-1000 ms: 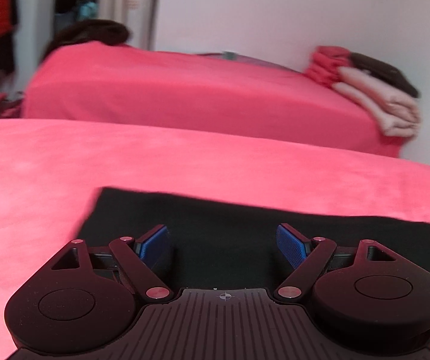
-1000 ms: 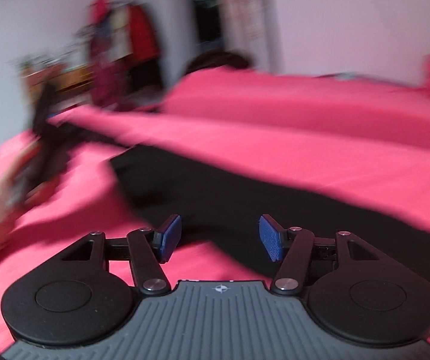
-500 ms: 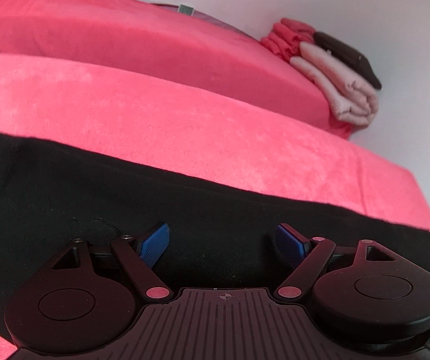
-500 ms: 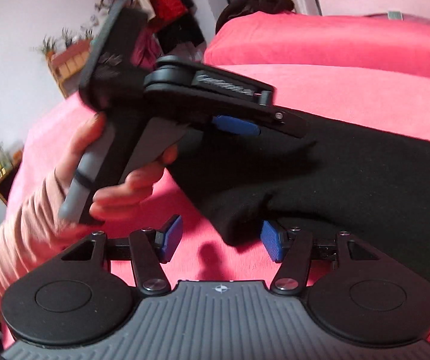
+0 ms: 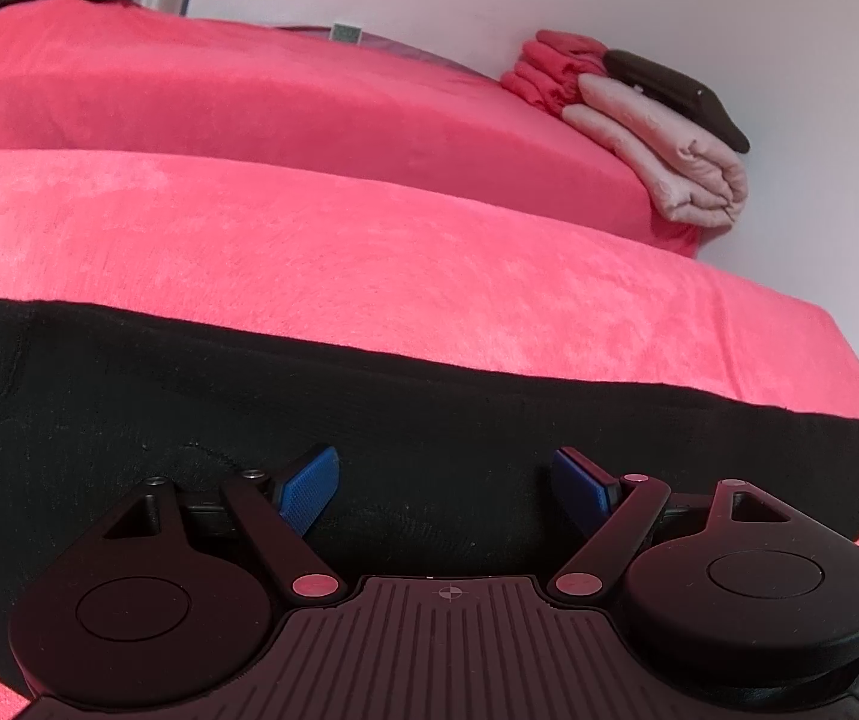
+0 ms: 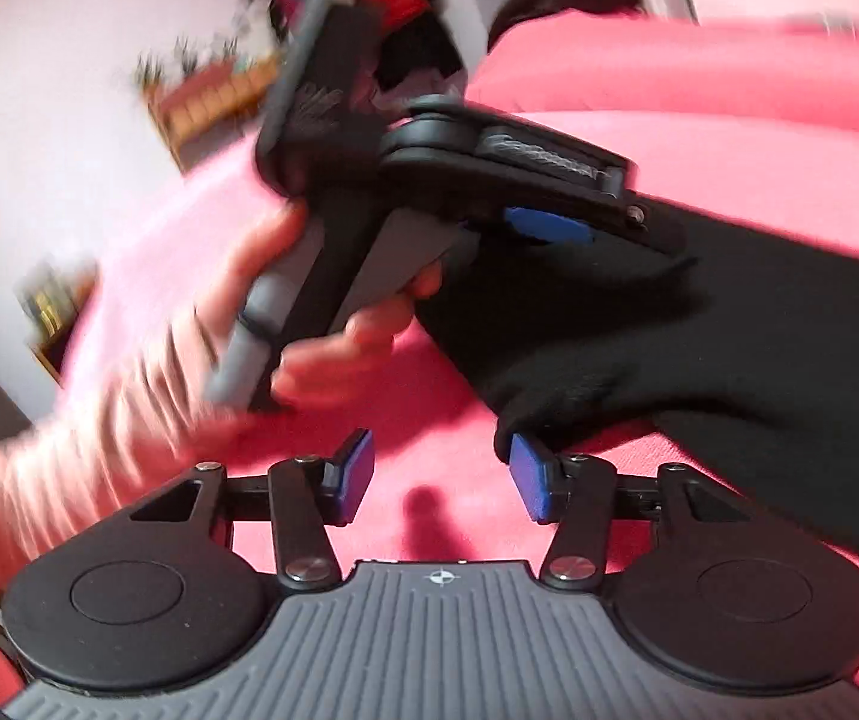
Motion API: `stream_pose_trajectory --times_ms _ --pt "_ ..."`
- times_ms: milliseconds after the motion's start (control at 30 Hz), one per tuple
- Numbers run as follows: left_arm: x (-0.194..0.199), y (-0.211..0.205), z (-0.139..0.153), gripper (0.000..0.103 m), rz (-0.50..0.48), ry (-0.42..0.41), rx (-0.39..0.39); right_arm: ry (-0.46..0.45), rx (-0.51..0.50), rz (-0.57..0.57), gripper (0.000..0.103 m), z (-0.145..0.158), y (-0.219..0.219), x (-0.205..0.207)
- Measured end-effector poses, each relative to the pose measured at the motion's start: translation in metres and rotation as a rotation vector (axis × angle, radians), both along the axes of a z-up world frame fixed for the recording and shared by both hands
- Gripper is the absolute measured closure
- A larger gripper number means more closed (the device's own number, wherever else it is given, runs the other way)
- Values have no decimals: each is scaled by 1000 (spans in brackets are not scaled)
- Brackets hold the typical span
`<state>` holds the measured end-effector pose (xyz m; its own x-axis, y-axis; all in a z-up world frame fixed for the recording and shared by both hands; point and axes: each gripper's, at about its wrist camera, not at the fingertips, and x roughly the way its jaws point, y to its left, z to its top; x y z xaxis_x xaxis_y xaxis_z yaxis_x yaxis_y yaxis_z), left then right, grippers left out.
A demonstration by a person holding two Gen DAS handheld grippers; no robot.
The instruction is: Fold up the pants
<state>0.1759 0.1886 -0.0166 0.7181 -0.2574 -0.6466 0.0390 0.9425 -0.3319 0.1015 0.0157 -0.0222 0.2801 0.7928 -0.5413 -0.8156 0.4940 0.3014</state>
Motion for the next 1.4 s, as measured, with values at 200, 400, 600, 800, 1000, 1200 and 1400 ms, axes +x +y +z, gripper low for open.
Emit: stream_pose_trajectory --times_ms 200,400,600,800,1000,1200,1400 --pt "-1 -1 -1 0 -15 -11 15 11 25 -126 64 -2 -2 24" --pt "-6 -9 -4 0 -68 -49 83 -21 43 -131 90 6 -21 26" --pt "-9 -30 -8 0 -103 -73 228 27 11 -122 98 -2 -36 17" --pt "-11 -23 -8 0 -131 -77 221 -111 -2 -129 88 30 -49 4" --pt "-11 -22 -8 0 -144 -81 225 -168 -48 -411 74 28 -103 27" --pt "-12 -23 -9 0 -146 -90 225 -50 23 -641 70 14 -194 29" --pt "-14 -22 -10 0 -134 -103 213 -17 126 -908 49 16 -282 9"
